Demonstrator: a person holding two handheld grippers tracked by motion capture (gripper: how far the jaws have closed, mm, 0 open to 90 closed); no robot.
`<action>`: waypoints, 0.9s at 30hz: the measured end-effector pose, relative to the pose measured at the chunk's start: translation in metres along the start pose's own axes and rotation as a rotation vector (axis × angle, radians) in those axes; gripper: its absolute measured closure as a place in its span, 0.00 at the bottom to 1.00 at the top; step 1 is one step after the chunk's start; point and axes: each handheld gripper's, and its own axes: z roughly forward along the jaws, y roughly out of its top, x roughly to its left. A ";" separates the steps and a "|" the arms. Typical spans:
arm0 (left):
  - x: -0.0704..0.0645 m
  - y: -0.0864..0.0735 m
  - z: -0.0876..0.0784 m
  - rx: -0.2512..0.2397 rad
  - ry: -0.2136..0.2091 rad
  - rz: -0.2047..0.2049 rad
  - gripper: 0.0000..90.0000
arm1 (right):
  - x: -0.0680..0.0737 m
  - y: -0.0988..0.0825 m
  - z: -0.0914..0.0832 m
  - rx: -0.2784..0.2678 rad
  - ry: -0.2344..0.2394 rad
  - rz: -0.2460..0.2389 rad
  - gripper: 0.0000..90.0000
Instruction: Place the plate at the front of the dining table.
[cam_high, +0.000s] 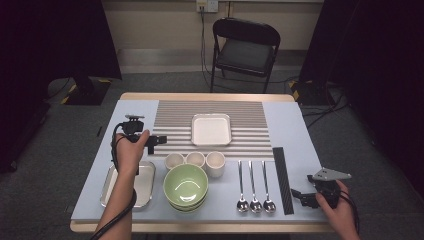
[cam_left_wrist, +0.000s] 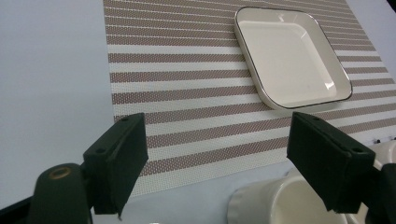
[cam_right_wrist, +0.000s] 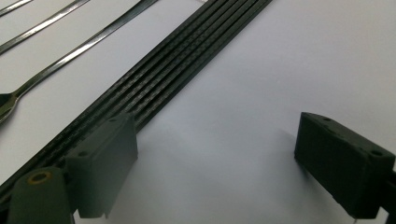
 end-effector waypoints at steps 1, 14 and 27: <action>0.000 -0.001 0.000 0.000 -0.003 -0.003 0.22 | 0.000 0.000 0.000 0.000 0.000 0.000 0.14; 0.008 -0.014 -0.006 0.008 0.000 0.005 0.22 | 0.000 0.000 0.000 0.000 0.000 0.000 0.14; 0.015 -0.025 -0.017 0.005 0.024 0.022 0.22 | 0.000 0.000 0.000 -0.002 0.001 0.000 0.14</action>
